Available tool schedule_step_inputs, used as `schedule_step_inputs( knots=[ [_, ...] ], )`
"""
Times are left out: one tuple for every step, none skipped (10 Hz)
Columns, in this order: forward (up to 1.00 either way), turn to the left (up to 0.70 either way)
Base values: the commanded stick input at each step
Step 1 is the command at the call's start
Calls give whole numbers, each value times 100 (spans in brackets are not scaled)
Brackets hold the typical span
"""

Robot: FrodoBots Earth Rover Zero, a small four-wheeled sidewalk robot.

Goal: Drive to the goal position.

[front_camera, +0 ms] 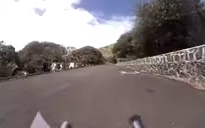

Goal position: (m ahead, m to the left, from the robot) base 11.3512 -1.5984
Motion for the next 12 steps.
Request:
schedule_step_inputs(
  knots=[
    [85,0],
    [85,0],
    [85,0],
    [85,0],
    [85,0],
    [85,0],
    [85,0],
    [85,0],
    [85,0],
    [85,0],
    [85,0],
    [85,0]
  ],
)
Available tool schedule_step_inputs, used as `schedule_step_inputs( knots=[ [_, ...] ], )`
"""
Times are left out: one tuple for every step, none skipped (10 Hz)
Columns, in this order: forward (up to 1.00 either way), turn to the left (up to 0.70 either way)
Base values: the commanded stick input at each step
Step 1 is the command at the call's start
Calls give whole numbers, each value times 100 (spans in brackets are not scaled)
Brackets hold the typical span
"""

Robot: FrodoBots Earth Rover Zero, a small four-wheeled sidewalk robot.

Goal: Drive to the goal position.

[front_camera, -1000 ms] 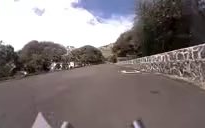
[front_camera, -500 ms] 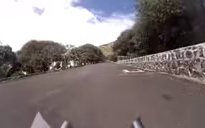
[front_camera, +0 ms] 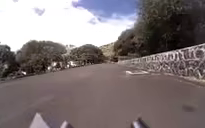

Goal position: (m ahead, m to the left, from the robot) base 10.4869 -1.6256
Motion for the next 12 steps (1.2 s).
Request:
schedule_step_inputs(
  knots=[
    [85,0],
    [85,0],
    [85,0],
    [85,0],
    [85,0],
    [85,0],
    [85,0],
    [85,0],
    [85,0],
    [85,0],
    [85,0],
    [85,0]
  ],
)
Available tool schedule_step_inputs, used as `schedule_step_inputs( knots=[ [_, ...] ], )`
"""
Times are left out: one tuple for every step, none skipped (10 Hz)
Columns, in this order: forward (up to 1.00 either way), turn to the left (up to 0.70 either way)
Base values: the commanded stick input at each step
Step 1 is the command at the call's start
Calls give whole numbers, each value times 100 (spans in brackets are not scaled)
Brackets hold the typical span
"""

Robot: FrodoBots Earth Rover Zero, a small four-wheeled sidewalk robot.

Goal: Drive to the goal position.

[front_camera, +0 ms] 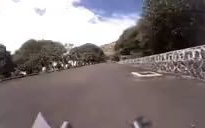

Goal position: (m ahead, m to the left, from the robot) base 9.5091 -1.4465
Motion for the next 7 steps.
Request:
schedule_step_inputs(
  knots=[
    [85,0],
    [85,0],
    [85,0],
    [85,0],
    [85,0],
    [85,0],
    [85,0]
  ],
)
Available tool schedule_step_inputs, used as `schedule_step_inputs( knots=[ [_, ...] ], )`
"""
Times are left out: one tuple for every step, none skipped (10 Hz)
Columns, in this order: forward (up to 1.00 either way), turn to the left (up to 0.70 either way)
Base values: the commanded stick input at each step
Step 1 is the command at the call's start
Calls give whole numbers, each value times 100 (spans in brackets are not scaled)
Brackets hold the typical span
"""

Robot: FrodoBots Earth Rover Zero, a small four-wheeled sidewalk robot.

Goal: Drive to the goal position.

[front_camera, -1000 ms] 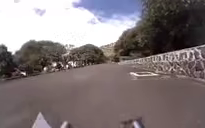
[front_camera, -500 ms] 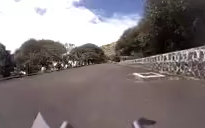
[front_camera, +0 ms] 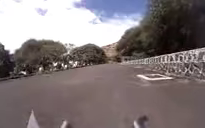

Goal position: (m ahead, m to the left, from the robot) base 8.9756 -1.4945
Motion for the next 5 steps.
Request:
schedule_step_inputs(
  knots=[
    [85,0],
    [85,0],
    [85,0],
    [85,0],
    [85,0]
  ],
)
